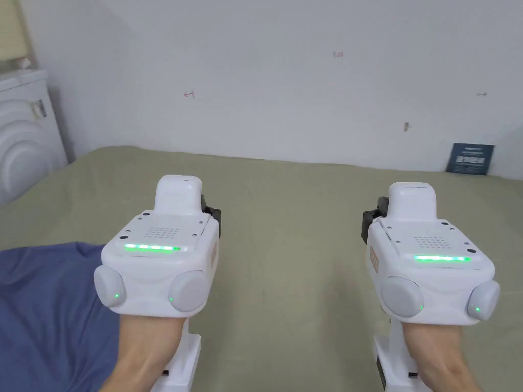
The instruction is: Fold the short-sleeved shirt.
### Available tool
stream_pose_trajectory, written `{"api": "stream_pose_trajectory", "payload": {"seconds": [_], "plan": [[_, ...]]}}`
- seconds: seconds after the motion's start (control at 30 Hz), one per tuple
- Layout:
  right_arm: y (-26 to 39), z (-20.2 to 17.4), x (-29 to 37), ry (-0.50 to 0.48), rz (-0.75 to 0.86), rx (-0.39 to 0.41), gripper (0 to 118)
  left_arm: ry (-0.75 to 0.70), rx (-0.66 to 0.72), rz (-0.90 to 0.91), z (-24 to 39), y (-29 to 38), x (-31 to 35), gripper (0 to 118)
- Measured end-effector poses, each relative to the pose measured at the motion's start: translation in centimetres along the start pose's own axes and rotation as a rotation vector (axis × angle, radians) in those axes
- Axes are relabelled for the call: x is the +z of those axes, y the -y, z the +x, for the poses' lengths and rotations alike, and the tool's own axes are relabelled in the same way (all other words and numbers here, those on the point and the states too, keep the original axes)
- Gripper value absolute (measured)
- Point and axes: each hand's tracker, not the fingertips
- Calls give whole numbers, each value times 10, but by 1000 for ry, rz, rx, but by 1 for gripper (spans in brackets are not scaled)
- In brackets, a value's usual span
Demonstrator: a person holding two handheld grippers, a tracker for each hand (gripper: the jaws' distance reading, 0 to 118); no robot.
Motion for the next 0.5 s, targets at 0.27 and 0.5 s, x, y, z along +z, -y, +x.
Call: {"api": "stream_pose_trajectory", "payload": {"seconds": [0.27, 0.5], "plan": [[-6, -127, -20, -337, -15, -49, 1, -310, -25, -5, -116, 2, 38, 2], [-12, -224, -15, -517, -3, -15, 1, -541, -5, -37, -204, 6, 88, 2]]}}
